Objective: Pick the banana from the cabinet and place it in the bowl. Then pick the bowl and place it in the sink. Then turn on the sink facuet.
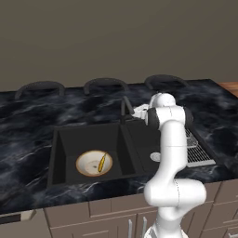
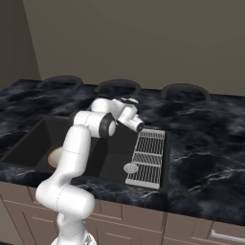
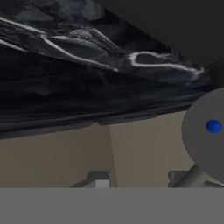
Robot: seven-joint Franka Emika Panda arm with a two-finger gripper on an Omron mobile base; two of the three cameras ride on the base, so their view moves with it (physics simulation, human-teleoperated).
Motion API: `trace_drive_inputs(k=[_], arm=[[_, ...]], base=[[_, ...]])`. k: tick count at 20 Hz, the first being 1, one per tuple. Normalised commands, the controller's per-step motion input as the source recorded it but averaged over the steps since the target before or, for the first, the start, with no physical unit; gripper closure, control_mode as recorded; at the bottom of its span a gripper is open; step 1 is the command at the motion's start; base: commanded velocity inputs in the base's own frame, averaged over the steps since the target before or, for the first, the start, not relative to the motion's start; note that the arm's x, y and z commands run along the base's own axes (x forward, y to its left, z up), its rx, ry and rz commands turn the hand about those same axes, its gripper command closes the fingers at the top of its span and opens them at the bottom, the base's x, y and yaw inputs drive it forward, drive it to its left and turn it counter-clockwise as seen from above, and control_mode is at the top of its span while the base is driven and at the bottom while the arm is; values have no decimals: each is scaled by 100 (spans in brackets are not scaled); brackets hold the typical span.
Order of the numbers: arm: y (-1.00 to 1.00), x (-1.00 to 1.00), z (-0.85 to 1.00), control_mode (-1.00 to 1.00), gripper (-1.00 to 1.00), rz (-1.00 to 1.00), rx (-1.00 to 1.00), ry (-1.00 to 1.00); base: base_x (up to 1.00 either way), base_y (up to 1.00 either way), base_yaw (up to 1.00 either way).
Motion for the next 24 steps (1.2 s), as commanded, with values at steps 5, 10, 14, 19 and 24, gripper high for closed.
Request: trace_drive_inputs(k=[5,10,14,19,24], arm=[[-100,0,-77,-100,100,-13,0,7],[-100,0,-86,-100,100,-12,0,12],[-100,0,-93,-100,100,-10,2,14],[-100,0,-99,-100,100,-9,0,17],[-98,0,-100,-100,100,-11,0,18]], base=[[0,0,0],[0,0,0],[0,0,0],[0,0,0],[0,0,0]])
